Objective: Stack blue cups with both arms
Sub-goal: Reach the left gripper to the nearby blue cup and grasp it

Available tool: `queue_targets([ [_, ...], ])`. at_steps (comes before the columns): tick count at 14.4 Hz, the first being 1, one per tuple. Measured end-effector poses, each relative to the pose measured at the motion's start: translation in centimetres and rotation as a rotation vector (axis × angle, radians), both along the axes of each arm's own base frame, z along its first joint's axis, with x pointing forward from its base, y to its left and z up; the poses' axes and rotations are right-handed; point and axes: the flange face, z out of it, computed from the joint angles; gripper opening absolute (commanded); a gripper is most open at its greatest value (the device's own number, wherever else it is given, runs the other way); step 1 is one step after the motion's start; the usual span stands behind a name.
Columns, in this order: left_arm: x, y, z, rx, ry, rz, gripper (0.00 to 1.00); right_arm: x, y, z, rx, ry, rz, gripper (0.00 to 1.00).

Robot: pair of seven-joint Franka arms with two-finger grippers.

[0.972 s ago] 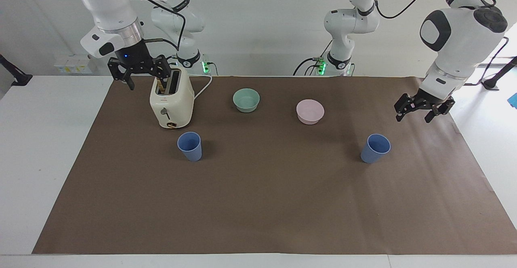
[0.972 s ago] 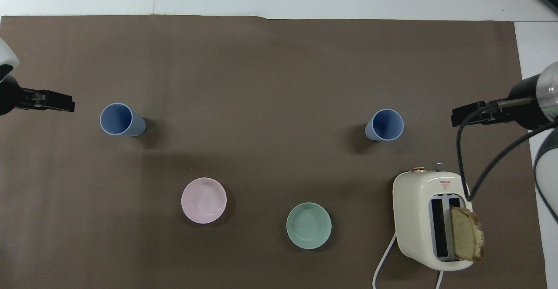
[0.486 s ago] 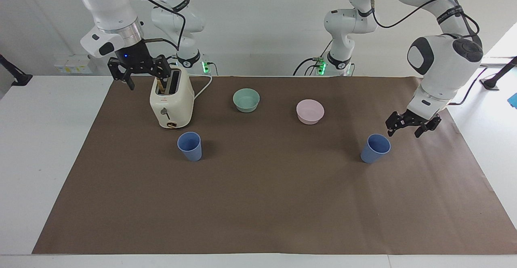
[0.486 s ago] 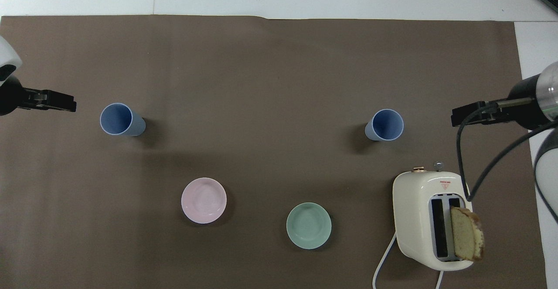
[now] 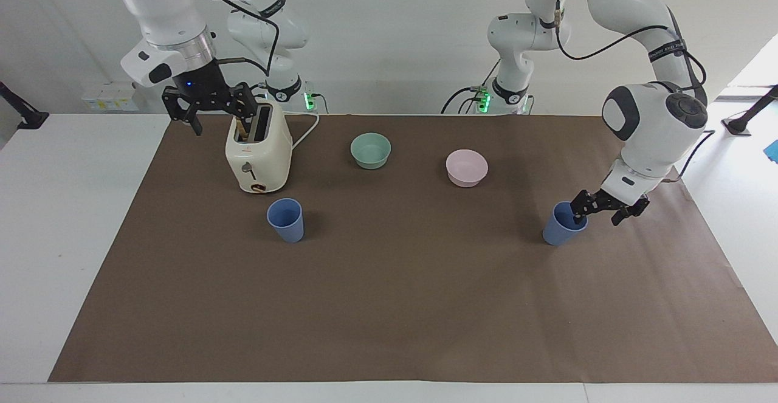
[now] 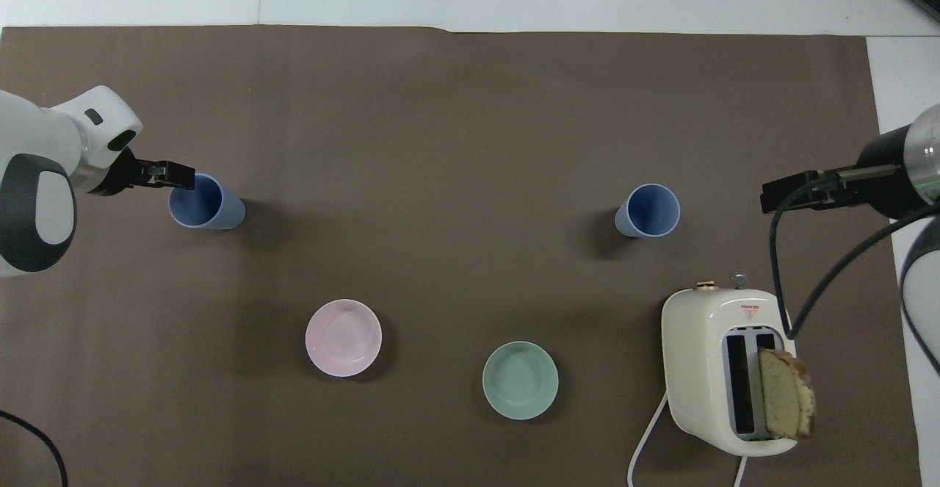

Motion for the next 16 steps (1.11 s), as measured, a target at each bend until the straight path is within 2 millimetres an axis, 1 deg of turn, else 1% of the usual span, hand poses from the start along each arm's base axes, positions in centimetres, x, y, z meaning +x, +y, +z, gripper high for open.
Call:
queue_targets([
  [1,-0.3,0.0,-0.7,-0.001,0.006,0.001,0.93,0.0,0.0,0.0,0.0,0.0,0.0,1.0],
  [2,-0.5,0.0,-1.3,-0.001,0.009,0.002,0.88,0.0,0.0,0.0,0.0,0.001,0.0,1.0],
  [5,-0.7,0.1,-1.8,-0.015,0.009,0.015,0.82,0.0,0.0,-0.2,0.0,0.005,0.0,1.0],
  [7,-0.9,0.1,-2.0,-0.02,0.014,0.02,0.68,-0.1,0.0,-0.3,-0.001,0.007,0.0,1.0],
  [9,-1.2,0.1,-2.4,-0.021,0.023,0.02,0.47,-0.1,0.0,-0.3,-0.001,0.007,0.0,1.0],
  [10,-1.3,0.0,-2.5,-0.022,0.026,0.02,0.32,-0.1,0.0,-0.3,-0.002,0.007,0.0,1.0],
  [11,-1.3,-0.1,-2.5,-0.023,0.026,0.019,0.06,-0.2,0.0,-0.3,-0.002,0.008,0.0,1.0],
  [12,-1.3,-0.2,-2.4,-0.024,0.025,0.017,0.0,-0.2,0.0,-0.3,-0.002,0.007,0.0,1.0],
  [16,-1.4,-0.5,-1.9,-0.03,0.017,0.015,0.0,-0.2,0.0,-0.3,-0.002,0.008,0.0,1.0],
])
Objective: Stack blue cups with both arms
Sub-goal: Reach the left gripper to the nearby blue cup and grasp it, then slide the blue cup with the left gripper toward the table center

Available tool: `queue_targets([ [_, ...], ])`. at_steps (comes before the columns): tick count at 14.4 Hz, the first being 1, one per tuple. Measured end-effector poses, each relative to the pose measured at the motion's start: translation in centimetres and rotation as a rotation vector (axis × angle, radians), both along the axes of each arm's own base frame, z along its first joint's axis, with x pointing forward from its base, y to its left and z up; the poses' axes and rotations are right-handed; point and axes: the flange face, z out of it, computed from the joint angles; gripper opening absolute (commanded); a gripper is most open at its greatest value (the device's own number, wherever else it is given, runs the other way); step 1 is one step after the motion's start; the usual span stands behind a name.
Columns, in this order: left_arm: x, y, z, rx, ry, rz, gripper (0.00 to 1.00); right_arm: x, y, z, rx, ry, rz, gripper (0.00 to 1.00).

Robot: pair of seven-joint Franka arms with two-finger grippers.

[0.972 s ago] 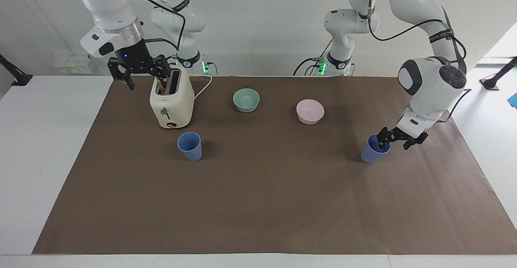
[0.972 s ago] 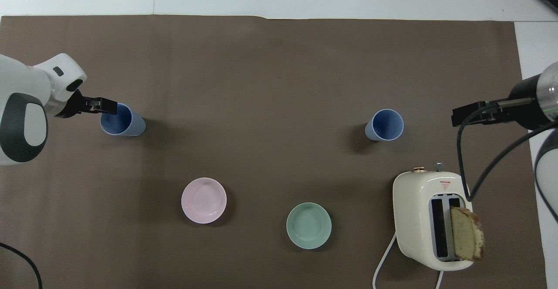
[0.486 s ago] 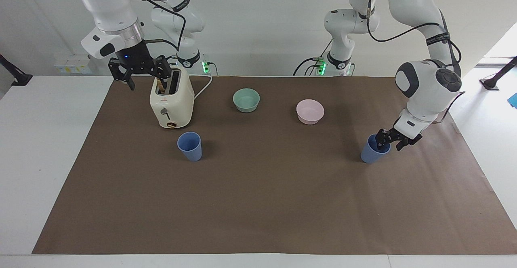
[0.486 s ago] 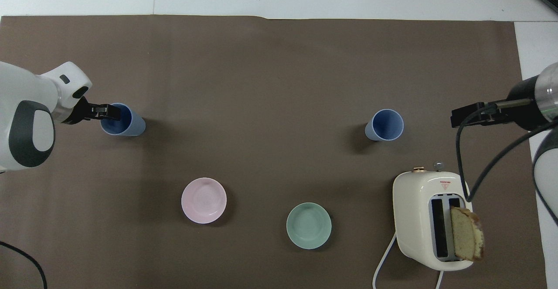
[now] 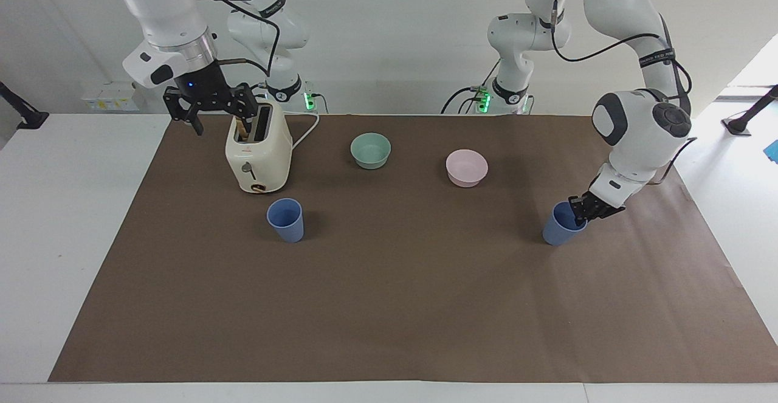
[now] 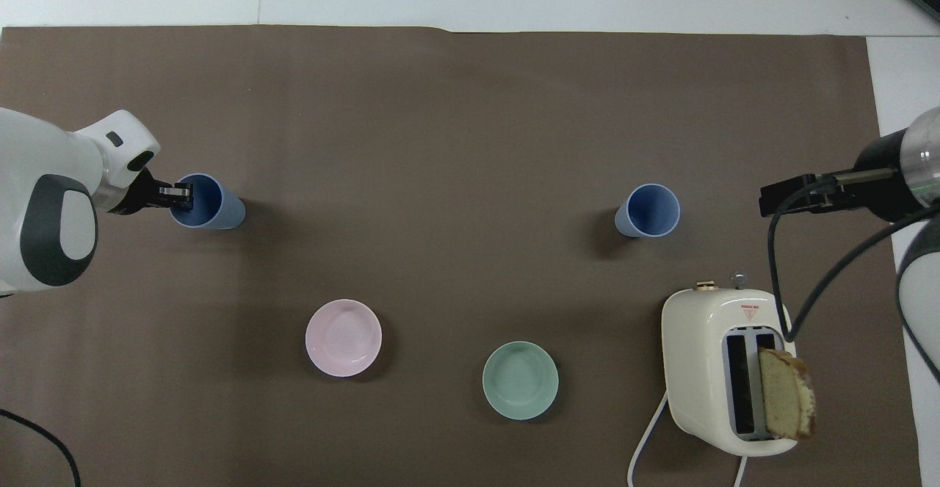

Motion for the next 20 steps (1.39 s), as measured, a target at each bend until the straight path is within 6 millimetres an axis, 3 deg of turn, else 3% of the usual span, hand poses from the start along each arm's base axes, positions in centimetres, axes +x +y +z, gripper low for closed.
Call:
queue_targets([
  [4,0.2,-0.5,1.0,-0.002,-0.018,-0.008,0.0,0.0,0.0,0.0,0.0,0.0,0.0,1.0],
  [9,-0.7,-3.5,5.0,-0.013,-0.047,-0.034,0.0,0.0,0.0,0.0,0.0,0.0,0.0,1.0],
  [11,-1.2,-6.4,5.8,-0.021,-0.05,-0.016,0.0,0.0,0.0,0.0,0.0,0.0,0.0,1.0],
  [14,-2.2,-12.4,5.8,-0.032,-0.037,0.013,0.0,0.0,0.0,0.0,0.0,0.0,0.0,1.0],
  [20,-6.2,-25.1,4.3,-0.049,-0.012,0.056,0.0,0.0,0.0,0.0,0.0,0.0,0.0,1.0],
])
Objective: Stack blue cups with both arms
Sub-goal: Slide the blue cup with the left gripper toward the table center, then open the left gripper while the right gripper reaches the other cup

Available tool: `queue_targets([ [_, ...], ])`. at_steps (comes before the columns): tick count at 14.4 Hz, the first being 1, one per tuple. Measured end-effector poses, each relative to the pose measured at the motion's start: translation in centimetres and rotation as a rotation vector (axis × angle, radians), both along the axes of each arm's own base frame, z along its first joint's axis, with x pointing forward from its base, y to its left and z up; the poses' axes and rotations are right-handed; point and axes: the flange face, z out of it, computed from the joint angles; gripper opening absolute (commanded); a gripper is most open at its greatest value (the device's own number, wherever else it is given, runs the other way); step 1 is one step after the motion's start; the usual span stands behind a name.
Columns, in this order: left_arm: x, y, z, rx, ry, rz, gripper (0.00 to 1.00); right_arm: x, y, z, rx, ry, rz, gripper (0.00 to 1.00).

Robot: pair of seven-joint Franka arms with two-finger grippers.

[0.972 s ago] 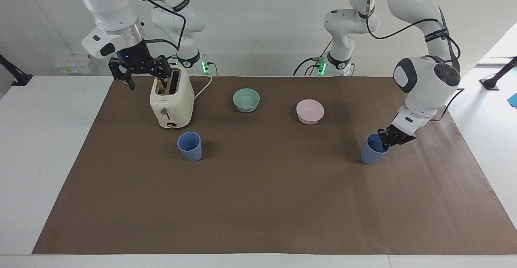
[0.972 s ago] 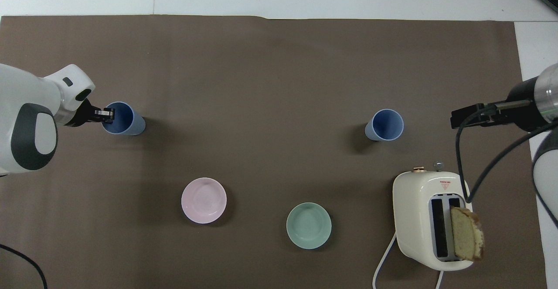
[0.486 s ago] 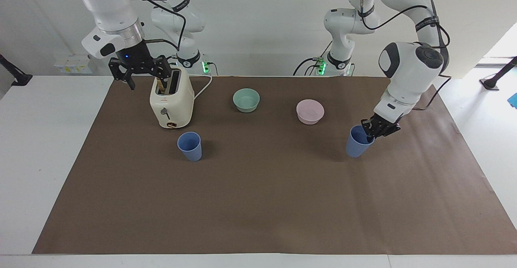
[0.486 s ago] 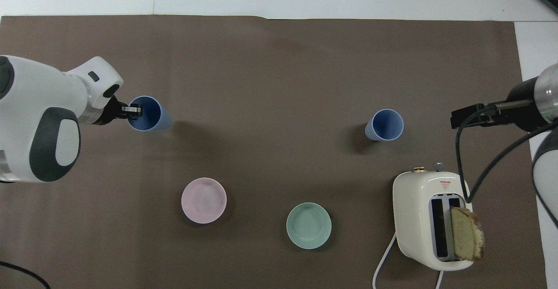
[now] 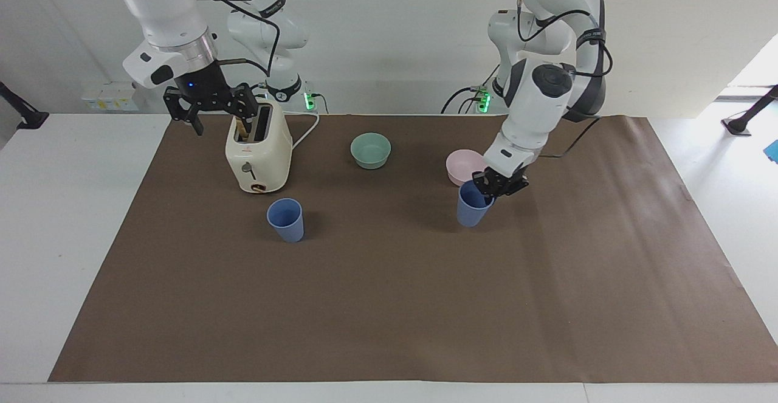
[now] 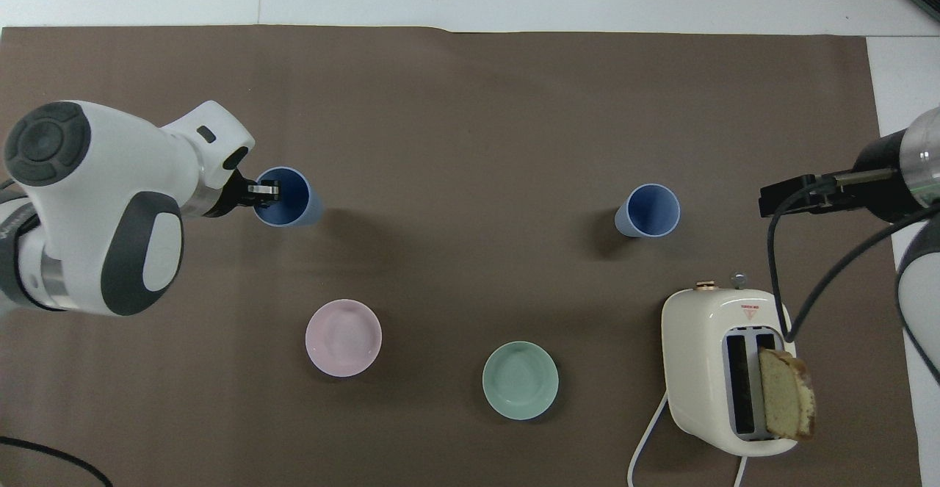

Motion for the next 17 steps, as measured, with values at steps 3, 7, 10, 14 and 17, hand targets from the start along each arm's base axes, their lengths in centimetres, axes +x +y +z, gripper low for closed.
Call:
queue_targets([
  [3,-1.3,-3.9,-1.7,-0.01,-0.009,0.014,0.0,0.0,0.0,0.0,0.0,0.0,0.0,1.0],
  [7,-2.5,-7.9,-3.9,-0.031,-0.028,0.047,0.0,0.0,-0.2,-0.4,0.0,0.006,-0.004,1.0],
  [10,-2.9,-8.6,-4.1,-0.031,-0.027,0.045,0.28,0.2,-0.3,-0.8,0.0,-0.001,-0.005,1.0],
  [14,-2.8,-8.4,-4.1,-0.029,-0.024,0.049,0.98,0.9,-0.2,-3.0,0.002,-0.03,-0.005,1.0],
  [17,-2.6,-8.3,-3.9,-0.03,-0.027,0.052,1.0,1.8,-0.3,-6.8,0.009,-0.039,-0.005,1.0],
])
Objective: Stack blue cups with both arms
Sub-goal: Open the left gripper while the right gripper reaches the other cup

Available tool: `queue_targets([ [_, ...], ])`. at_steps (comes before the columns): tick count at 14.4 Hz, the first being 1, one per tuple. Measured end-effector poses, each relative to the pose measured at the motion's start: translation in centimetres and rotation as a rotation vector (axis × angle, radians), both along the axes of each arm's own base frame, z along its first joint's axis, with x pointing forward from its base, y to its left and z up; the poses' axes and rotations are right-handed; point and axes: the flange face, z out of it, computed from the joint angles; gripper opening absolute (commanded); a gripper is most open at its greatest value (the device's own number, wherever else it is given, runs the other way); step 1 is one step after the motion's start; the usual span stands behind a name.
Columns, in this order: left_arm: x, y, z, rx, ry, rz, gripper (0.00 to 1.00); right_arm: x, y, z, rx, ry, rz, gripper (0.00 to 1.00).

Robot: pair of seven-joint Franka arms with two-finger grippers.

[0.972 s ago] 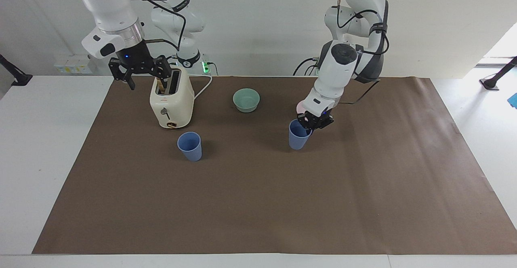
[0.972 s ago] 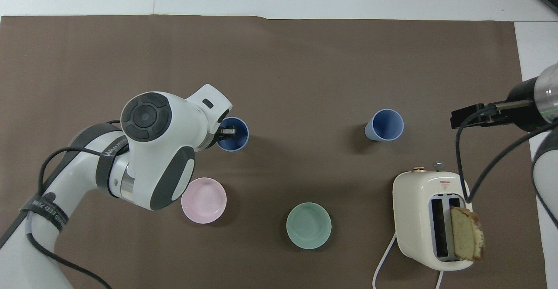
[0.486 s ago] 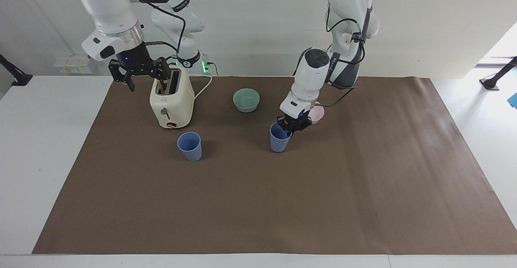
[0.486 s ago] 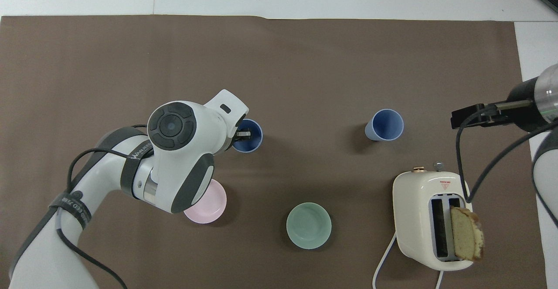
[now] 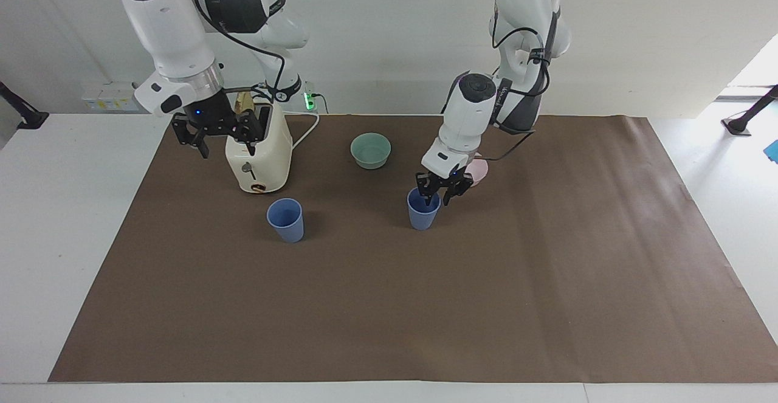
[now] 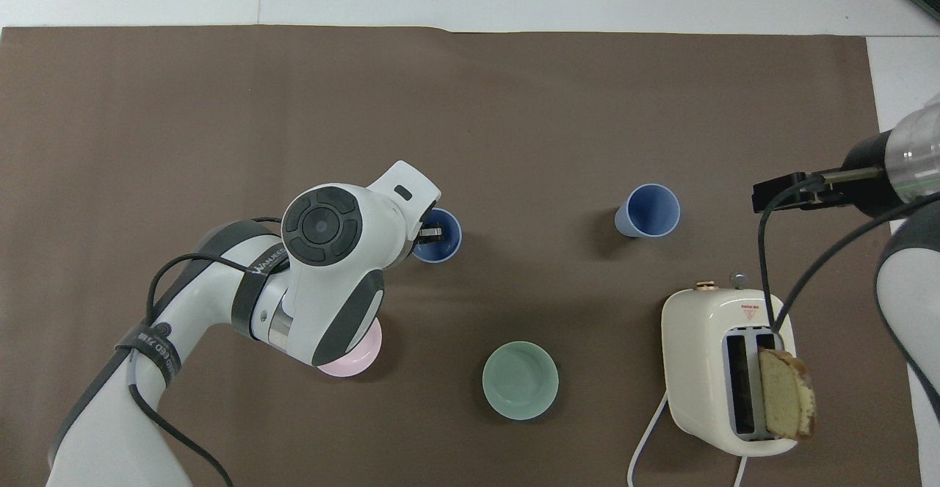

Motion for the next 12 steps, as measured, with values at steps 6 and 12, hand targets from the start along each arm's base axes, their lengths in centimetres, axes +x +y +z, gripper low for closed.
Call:
queue_targets([
  [6,1.3,6.6,7.2,0.015,0.021,0.008,1.0,2.5,0.8,-10.7,0.035,-0.003,0.009,1.0],
  [12,3.6,18.7,13.7,0.08,-0.017,-0.079,1.0,3.9,2.2,-17.6,0.063,0.021,-0.016,1.0],
])
